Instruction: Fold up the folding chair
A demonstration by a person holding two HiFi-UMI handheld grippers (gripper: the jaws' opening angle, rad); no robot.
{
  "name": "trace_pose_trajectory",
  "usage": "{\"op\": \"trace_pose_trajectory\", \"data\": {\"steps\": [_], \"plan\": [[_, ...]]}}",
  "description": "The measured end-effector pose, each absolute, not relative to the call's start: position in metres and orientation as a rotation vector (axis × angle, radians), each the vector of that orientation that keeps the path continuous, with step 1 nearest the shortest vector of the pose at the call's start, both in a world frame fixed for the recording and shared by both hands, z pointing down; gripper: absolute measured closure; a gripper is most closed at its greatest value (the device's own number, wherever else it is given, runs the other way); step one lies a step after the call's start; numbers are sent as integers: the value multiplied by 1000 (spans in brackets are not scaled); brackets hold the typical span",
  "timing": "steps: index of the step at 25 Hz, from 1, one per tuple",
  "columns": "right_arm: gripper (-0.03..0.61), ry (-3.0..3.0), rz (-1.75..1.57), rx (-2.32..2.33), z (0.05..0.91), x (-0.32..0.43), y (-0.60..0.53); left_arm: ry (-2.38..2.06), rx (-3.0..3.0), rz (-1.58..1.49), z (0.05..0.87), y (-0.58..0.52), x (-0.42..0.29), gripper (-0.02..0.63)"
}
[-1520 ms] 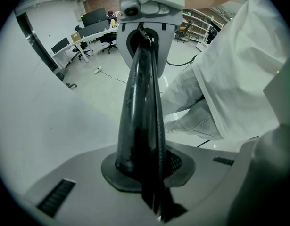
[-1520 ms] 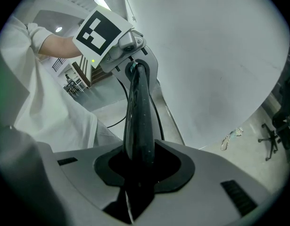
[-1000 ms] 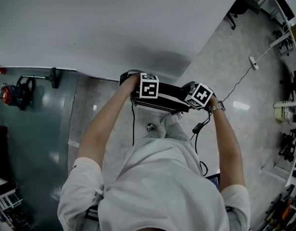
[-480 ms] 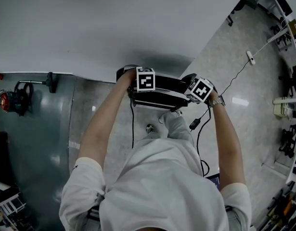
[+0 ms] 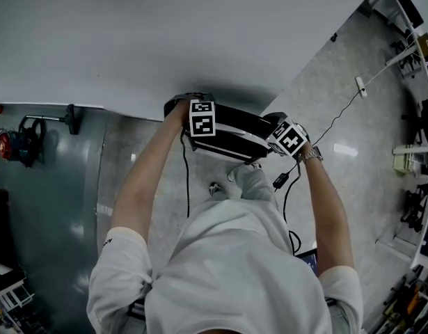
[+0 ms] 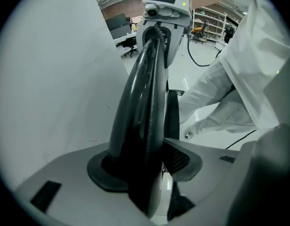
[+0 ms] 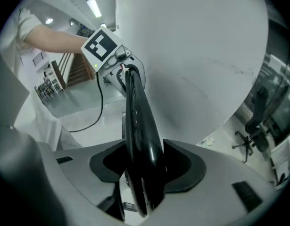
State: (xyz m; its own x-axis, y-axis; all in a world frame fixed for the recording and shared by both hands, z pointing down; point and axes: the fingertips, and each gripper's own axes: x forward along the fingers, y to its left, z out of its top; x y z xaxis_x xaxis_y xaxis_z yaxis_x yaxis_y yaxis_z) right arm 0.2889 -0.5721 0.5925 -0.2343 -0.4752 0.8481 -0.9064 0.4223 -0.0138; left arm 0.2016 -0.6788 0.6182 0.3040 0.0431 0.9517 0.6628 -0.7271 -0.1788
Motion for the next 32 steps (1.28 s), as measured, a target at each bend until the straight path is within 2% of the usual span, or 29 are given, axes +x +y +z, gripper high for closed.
{"op": "trace_pose_trajectory", "data": {"steps": [5,13,24,32], "plan": [[373,-1768,501,1078,586,295,-578,-569,-2024,-1399,615,-686,208,407],[373,-1834,723,1171,556,314,-591,-406,-2016,-1309,599,-706,222,361],[390,-1771,708,1281,558,325,-594,-287,-2023,-1233,578,-712,226,357],[390,-1727,699,1430,554,348,-603,8,-2265,-1106,546,-725,227,360]]}}
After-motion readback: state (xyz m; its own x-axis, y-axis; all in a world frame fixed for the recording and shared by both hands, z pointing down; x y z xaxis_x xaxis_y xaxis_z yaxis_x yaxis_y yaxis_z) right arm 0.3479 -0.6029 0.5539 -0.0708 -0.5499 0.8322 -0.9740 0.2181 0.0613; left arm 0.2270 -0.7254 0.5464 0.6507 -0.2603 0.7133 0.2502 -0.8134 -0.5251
